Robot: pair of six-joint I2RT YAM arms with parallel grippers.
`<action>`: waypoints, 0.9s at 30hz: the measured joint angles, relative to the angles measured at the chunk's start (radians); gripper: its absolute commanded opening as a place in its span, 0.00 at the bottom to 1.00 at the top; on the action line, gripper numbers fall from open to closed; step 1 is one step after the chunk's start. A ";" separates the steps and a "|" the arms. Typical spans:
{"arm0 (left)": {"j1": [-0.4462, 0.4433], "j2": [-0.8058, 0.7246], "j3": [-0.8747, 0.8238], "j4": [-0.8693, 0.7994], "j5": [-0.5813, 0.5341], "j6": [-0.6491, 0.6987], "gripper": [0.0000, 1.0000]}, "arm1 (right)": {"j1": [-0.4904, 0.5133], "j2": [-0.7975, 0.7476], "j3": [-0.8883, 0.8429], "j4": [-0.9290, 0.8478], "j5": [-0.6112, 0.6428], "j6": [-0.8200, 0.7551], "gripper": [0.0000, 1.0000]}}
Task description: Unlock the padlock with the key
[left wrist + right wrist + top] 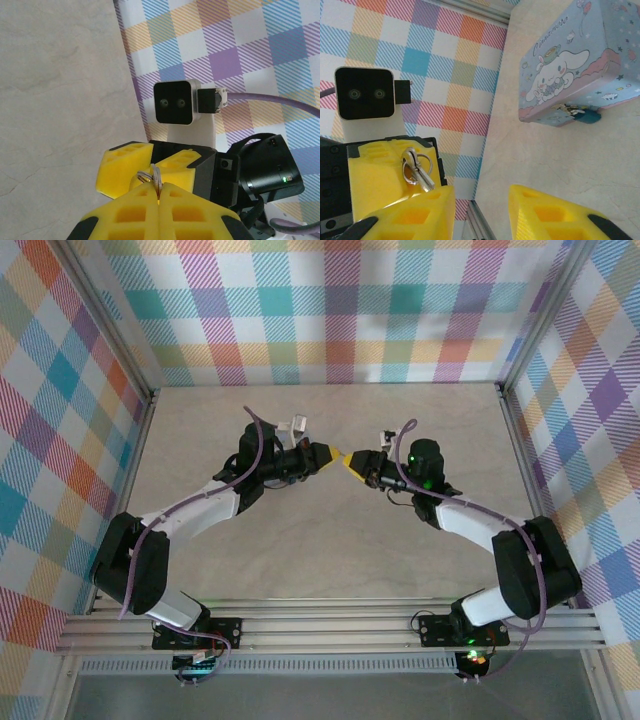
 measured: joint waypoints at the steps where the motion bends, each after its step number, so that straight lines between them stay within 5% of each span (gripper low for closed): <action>1: 0.000 0.000 0.000 0.002 0.000 -0.002 0.00 | 0.000 0.000 0.000 0.011 0.000 0.015 0.26; 7: 0.003 0.000 -0.002 0.001 -0.006 -0.011 0.00 | 0.001 0.000 -0.023 0.088 0.034 0.091 0.23; 16: 0.008 0.000 -0.006 0.031 -0.003 -0.023 0.00 | 0.007 0.002 -0.031 0.112 0.071 0.140 0.42; 22: 0.013 0.000 -0.009 0.031 -0.003 -0.032 0.00 | 0.012 0.033 -0.031 0.159 0.072 0.160 0.40; 27: 0.022 0.000 -0.015 0.021 -0.003 -0.030 0.00 | 0.021 0.035 -0.031 0.176 0.076 0.178 0.27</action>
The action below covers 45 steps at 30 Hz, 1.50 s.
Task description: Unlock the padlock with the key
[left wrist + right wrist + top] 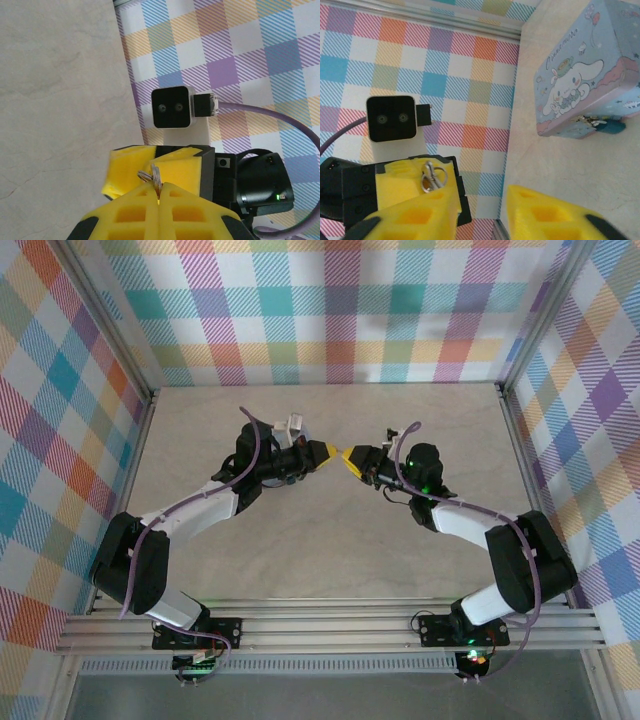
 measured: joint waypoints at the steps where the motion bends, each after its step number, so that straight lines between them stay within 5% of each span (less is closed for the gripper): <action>1: 0.004 0.000 -0.001 -0.003 0.000 0.002 0.00 | 0.002 0.000 0.000 0.000 0.003 0.001 0.27; 8: 0.015 -0.008 -0.015 -0.030 0.001 0.003 0.00 | 0.009 -0.019 -0.001 0.001 0.023 0.011 0.49; 16: 0.015 -0.011 -0.020 -0.043 0.020 -0.002 0.00 | 0.032 0.002 0.032 0.019 0.017 0.024 0.47; 21: 0.015 -0.019 -0.027 -0.039 0.032 -0.008 0.00 | 0.043 0.062 0.048 0.075 0.012 0.058 0.38; 28: 0.015 -0.025 -0.050 -0.018 0.042 -0.011 0.00 | 0.043 0.106 0.048 0.133 0.006 0.105 0.02; 34: 0.019 -0.042 -0.050 -0.024 0.045 0.000 0.00 | 0.043 0.082 0.047 0.118 0.011 0.077 0.00; 40: 0.021 -0.074 -0.050 -0.101 0.045 0.082 0.40 | 0.046 -0.019 0.059 -0.055 -0.003 -0.080 0.00; 45: 0.050 -0.126 -0.039 -0.260 0.042 0.217 0.45 | 0.046 -0.110 0.249 -0.506 -0.030 -0.454 0.00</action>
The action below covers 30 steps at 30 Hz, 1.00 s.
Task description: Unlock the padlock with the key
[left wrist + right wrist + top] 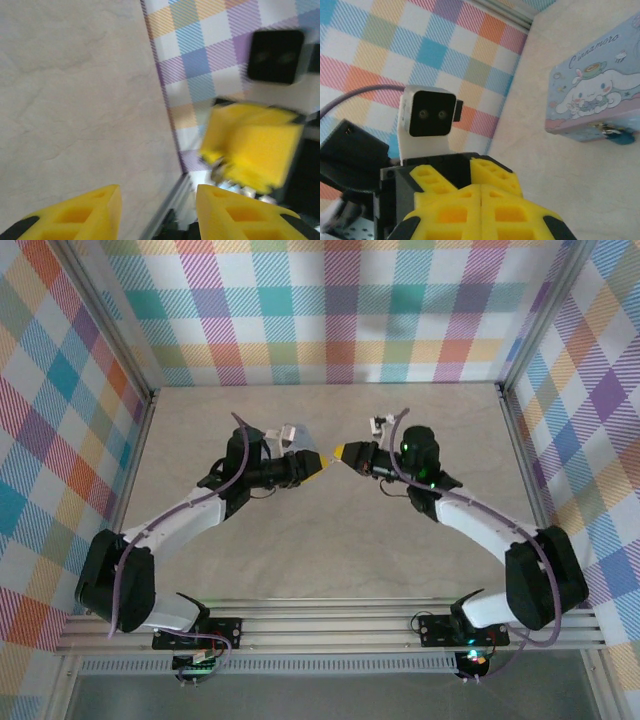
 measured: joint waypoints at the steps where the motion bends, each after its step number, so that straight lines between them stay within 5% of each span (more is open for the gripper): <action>1: 0.009 -0.019 0.003 -0.038 0.002 0.045 0.46 | 0.000 -0.011 0.059 -0.107 -0.003 -0.097 0.00; 7: 0.019 -0.100 0.073 -0.187 0.108 0.315 0.47 | 0.000 -0.050 0.265 -0.536 -0.071 -0.542 0.00; 12: 0.000 -0.125 0.109 -0.225 0.190 0.475 0.46 | 0.000 -0.032 0.283 -0.715 -0.164 -0.711 0.00; 30: -0.060 -0.085 0.028 0.009 0.245 0.403 0.42 | 0.000 -0.008 0.283 -0.702 -0.311 -0.712 0.00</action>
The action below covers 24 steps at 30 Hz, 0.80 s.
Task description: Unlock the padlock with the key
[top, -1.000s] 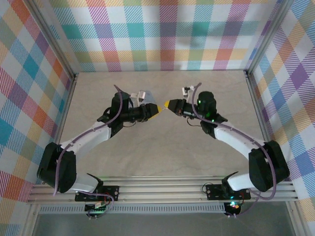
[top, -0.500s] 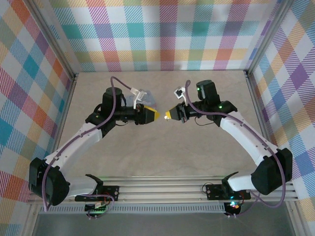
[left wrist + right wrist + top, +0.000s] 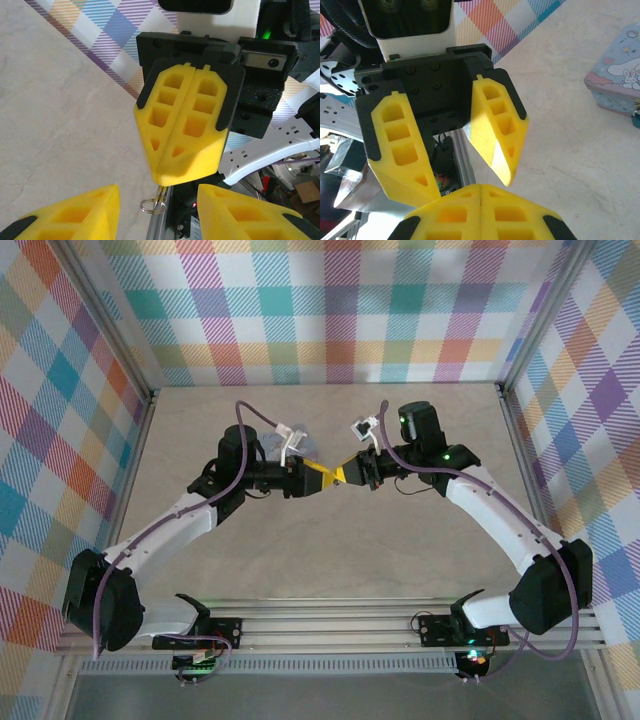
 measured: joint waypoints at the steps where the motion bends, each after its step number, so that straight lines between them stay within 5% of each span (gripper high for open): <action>1: -0.002 0.002 0.000 0.000 0.003 0.000 0.41 | 0.000 0.000 0.000 0.003 -0.002 0.005 0.00; 8: -0.015 0.019 0.000 -0.014 0.019 0.008 0.36 | 0.000 0.011 0.000 0.025 -0.003 0.020 0.00; 13: -0.018 0.043 0.004 -0.039 0.025 0.026 0.01 | 0.000 0.025 0.000 0.029 -0.003 0.037 0.00; 16: -0.018 0.050 0.010 -0.055 0.022 0.027 0.00 | -0.002 0.031 0.000 0.038 0.011 0.063 0.36; 18: -0.018 0.051 0.014 -0.064 0.009 0.030 0.00 | -0.004 0.031 0.000 0.045 0.042 0.093 0.50; 24: -0.018 0.051 0.006 -0.034 -0.050 -0.002 0.00 | -0.051 -0.025 -0.090 0.163 0.142 0.289 0.51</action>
